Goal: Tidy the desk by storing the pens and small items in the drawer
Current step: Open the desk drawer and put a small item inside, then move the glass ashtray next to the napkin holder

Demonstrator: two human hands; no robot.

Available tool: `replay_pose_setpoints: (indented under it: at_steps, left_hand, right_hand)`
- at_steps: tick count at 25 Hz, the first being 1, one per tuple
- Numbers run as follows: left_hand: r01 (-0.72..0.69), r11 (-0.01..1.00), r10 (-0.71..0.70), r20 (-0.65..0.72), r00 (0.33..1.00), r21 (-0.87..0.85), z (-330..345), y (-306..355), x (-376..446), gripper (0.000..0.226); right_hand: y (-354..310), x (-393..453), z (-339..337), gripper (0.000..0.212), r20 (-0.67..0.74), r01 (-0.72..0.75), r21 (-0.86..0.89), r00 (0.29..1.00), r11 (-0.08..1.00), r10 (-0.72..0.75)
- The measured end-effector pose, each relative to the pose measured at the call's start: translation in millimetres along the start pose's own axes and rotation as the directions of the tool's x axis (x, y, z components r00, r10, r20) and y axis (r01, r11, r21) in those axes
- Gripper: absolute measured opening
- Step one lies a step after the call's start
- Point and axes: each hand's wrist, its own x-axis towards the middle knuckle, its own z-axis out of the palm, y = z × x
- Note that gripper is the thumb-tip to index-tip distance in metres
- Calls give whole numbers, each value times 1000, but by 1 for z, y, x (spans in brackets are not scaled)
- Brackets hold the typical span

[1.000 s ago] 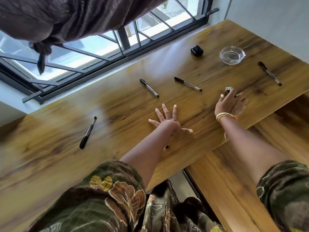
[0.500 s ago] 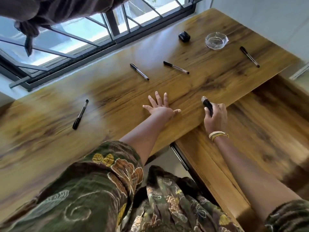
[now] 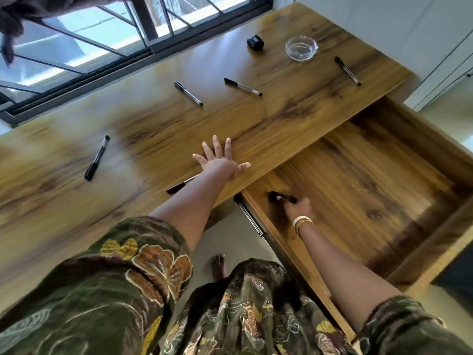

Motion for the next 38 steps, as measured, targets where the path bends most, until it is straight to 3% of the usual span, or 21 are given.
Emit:
replay_pose_setpoints:
  at_steps: [10, 14, 17, 19, 22, 25, 30, 38]
  left_hand:
    - [-1, 1000, 1, -12, 1000, -28, 0, 0, -1, 96]
    - [-11, 999, 11, -21, 1000, -32, 0, -2, -3, 96]
    - [-21, 999, 20, -30, 999, -28, -1, -4, -4, 96]
    - [-26, 999, 25, -32, 999, -31, -2, -4, -4, 97]
    - [-38, 998, 37, -16, 999, -42, -6, -5, 0, 100]
    - [-84, 993, 86, 17, 996, -79, -17, -12, 12, 111]
    - [-165, 966, 170, 10, 985, -197, -52, -32, 49, 114]
    - [-70, 967, 92, 76, 993, -246, -83, -7, 90, 131]
  right_hand:
    - [-8, 8, 15, 27, -19, -100, 50, 995, 994, 101]
    - [-25, -1, 2, 25, -270, -46, 267, 955, 963, 120]
    - [-59, -8, -3, 15, -395, 215, 287, 914, 934, -88]
    - [-87, -9, 0, 12, -408, 354, 235, 881, 905, -239]
    - [-131, -6, 13, 11, -320, 500, 112, 837, 859, -445]
    - [-159, 9, 36, 11, -232, 548, 10, 815, 837, -531]
    - [-194, 39, 62, 9, -291, 503, -7, 826, 865, -483]
    - [-260, 104, 57, 32, -395, 383, 32, 853, 923, -340]
